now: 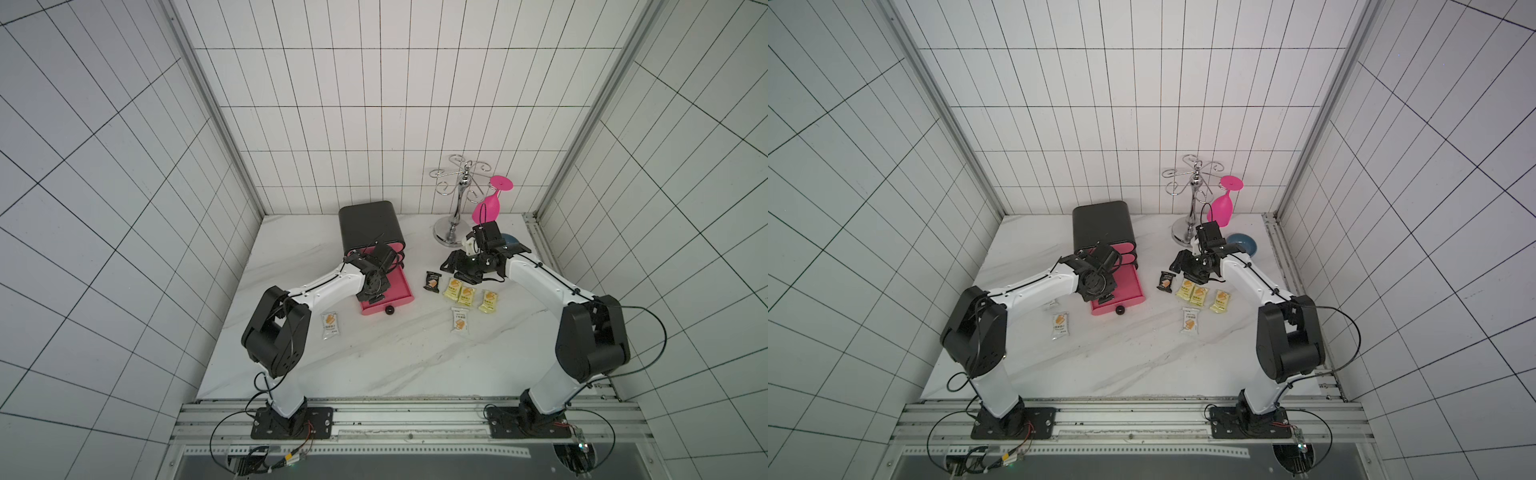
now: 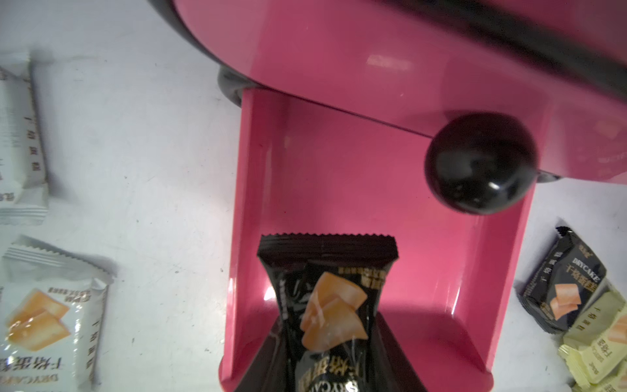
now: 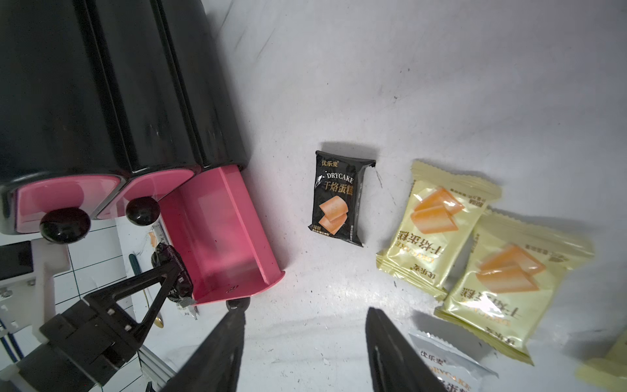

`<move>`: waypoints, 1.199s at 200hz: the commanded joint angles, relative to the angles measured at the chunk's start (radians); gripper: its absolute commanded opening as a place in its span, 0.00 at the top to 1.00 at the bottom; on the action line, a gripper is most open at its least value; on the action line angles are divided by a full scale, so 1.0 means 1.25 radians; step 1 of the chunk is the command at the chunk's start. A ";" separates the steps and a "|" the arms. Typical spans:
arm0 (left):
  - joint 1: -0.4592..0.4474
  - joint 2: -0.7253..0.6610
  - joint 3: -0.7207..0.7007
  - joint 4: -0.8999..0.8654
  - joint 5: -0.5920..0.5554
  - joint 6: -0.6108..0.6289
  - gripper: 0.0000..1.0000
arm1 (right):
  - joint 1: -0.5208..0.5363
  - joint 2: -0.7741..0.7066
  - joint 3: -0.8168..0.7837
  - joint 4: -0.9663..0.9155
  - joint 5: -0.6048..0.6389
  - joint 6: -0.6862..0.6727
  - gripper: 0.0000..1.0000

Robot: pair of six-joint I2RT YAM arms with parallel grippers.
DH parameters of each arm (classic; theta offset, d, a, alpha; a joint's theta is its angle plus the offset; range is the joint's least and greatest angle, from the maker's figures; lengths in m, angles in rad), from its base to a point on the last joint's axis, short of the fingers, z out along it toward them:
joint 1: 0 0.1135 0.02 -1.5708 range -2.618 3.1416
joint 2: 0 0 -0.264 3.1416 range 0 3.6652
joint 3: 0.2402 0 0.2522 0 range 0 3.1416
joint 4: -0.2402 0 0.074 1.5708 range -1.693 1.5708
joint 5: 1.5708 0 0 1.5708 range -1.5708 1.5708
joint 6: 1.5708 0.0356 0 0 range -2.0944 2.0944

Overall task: Take the cookies out of the drawer
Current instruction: Pick up the cookie from the drawer, then place the cookie at the center of the board.

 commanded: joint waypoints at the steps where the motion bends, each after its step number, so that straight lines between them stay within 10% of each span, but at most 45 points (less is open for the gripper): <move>1: 0.006 -0.080 -0.024 -0.030 -0.002 0.014 0.71 | -0.004 -0.016 -0.017 -0.010 0.012 -0.004 0.40; 95: 0.180 -0.299 -0.165 -0.075 0.046 0.092 0.71 | -0.002 -0.024 -0.003 -0.008 -0.008 0.010 0.40; 180: 0.312 -0.088 -0.079 0.024 0.106 0.204 0.65 | 0.001 -0.040 -0.025 -0.005 -0.020 0.028 0.40; 240: 0.335 -0.074 -0.046 0.023 0.093 0.220 0.37 | 0.040 -0.152 -0.134 0.098 -0.055 0.142 0.41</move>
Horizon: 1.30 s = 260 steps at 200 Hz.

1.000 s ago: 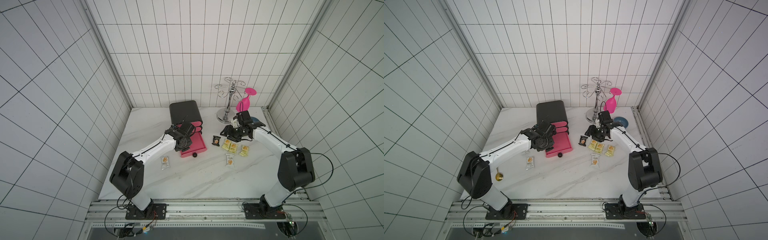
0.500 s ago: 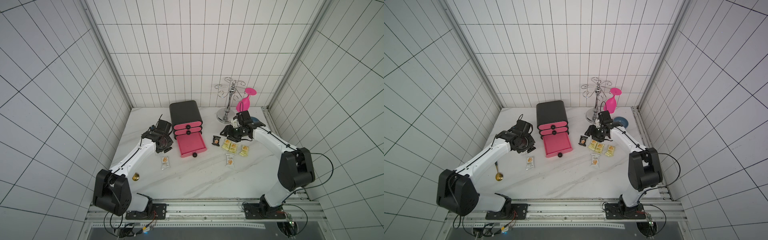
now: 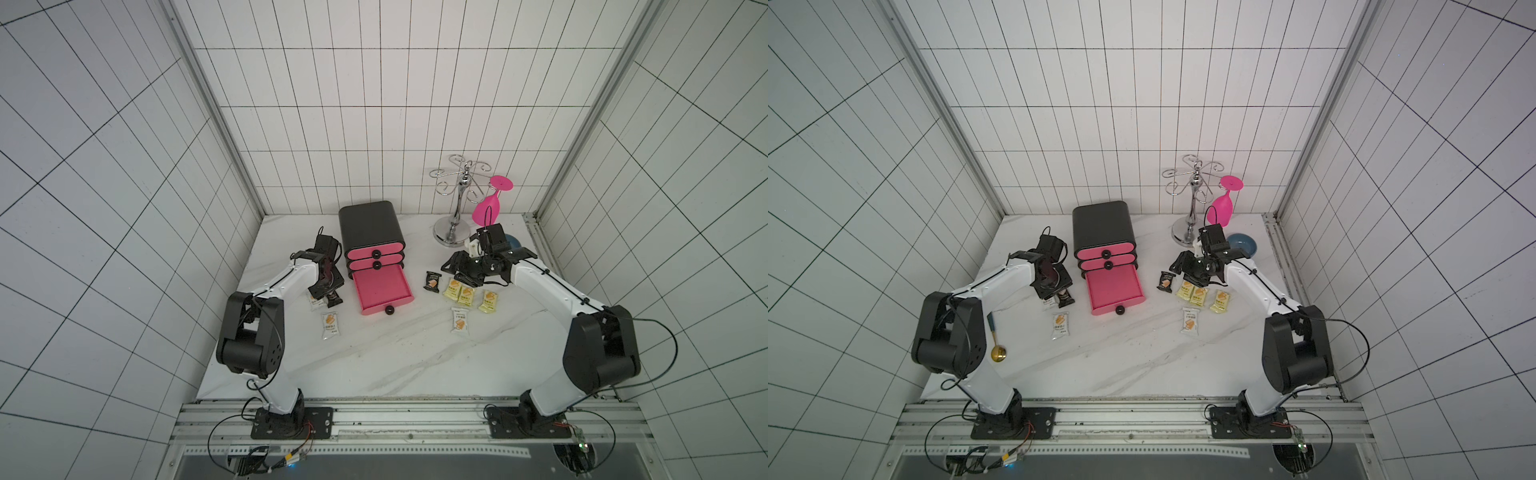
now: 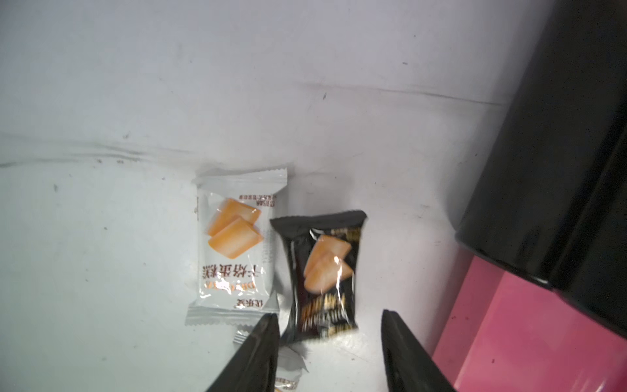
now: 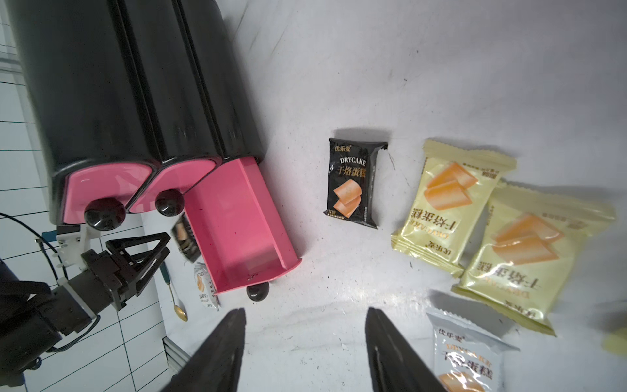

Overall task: Take the cookies out of the drawer
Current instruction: Place the cookie at the center of the board, then close the drawer in the storage box.

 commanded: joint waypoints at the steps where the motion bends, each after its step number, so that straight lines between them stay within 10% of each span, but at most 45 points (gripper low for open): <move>1: 0.007 -0.030 0.046 0.019 -0.008 0.020 0.37 | 0.032 -0.067 -0.065 0.064 -0.024 0.067 0.41; 40: 0.010 -0.098 0.122 -0.024 0.012 0.029 0.30 | 0.130 -0.136 -0.171 0.169 0.005 0.161 0.45; 85: 0.010 -0.138 0.336 -0.002 0.085 0.119 0.28 | 0.270 -0.117 -0.446 0.756 0.111 0.523 1.00; 144: -0.033 0.118 0.695 -0.089 0.291 0.231 0.28 | 0.423 0.098 -0.485 1.105 0.297 0.670 1.00; 260: -0.073 0.248 0.621 -0.072 0.359 0.257 0.31 | 0.455 0.288 -0.490 1.267 0.382 0.751 1.00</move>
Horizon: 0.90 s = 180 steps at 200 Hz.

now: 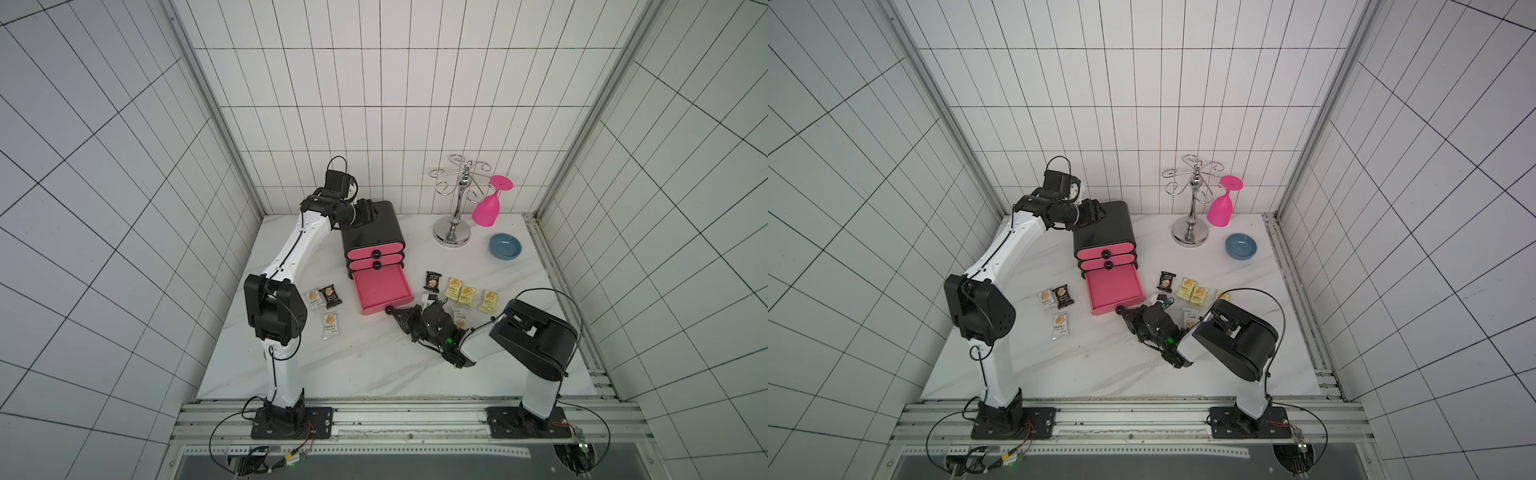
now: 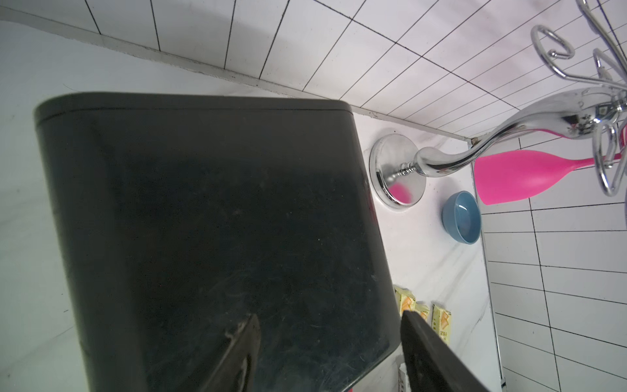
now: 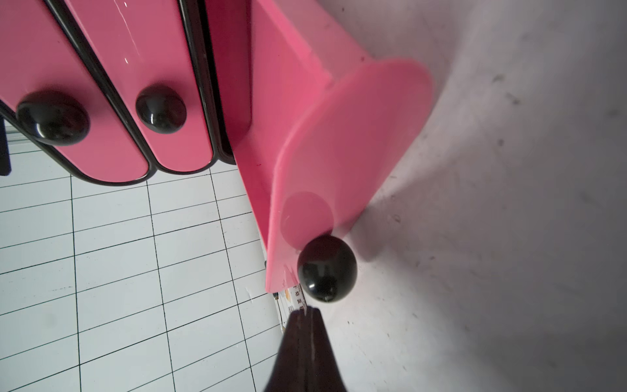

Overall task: Take the cookies out of the drawer
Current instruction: Close the drawer in the storage box.

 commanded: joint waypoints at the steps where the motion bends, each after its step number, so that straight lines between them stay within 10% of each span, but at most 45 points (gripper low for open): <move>1: -0.012 0.006 -0.048 0.002 0.022 0.018 0.31 | -0.028 0.048 0.014 0.046 0.016 0.011 1.00; 180: 0.008 -0.041 -0.292 0.040 0.088 0.057 0.37 | -0.164 0.349 0.433 0.075 -0.056 0.007 1.00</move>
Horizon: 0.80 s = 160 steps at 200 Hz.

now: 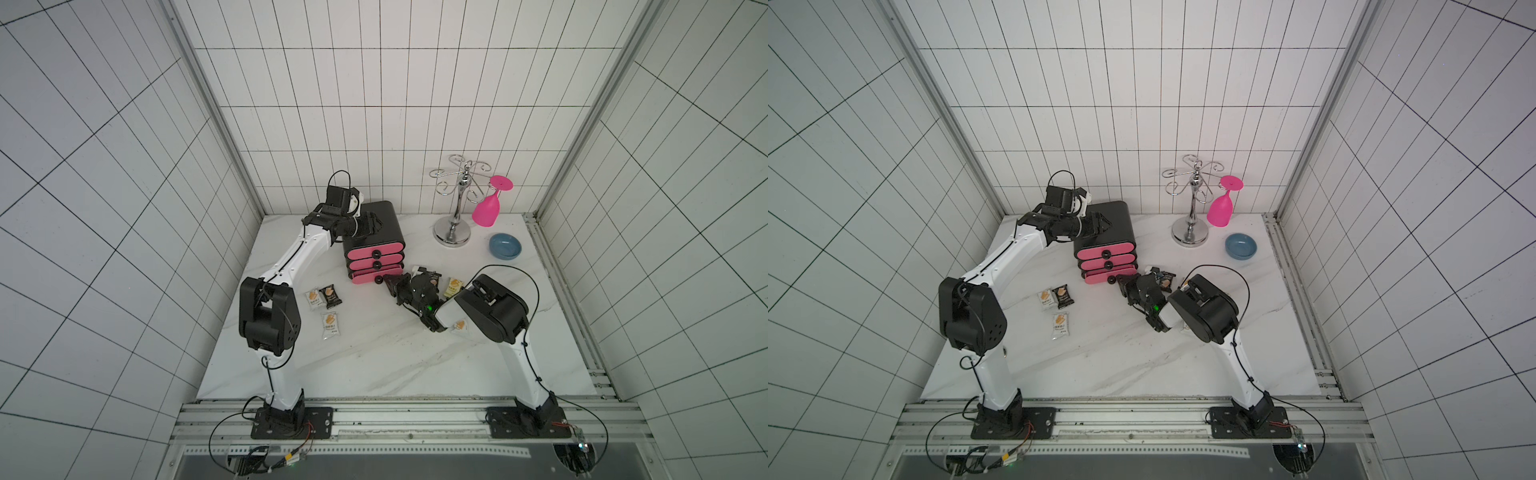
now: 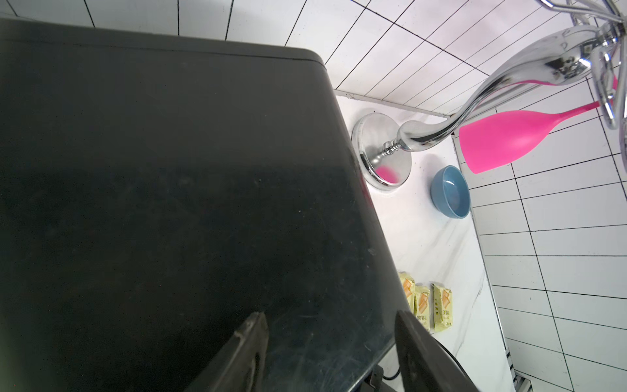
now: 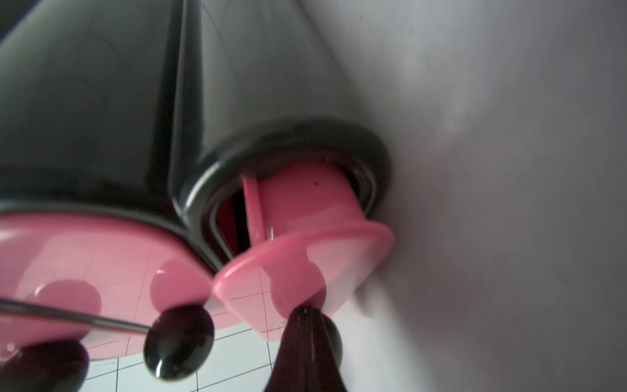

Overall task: Take the cookies out of the drawer
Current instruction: Close the drawer in the storage box.

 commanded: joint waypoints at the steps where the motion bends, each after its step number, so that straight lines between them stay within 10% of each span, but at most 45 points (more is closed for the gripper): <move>1: 0.009 0.038 -0.063 -0.147 0.020 0.011 0.37 | -0.020 0.031 0.054 0.012 -0.010 -0.009 1.00; 113: 0.044 0.030 -0.082 -0.143 0.103 0.029 0.37 | -0.070 0.121 0.110 0.141 -0.131 -0.006 1.00; 160: 0.062 0.011 -0.020 -0.135 0.121 0.006 0.19 | -0.046 0.018 -0.022 0.199 -0.145 0.005 0.98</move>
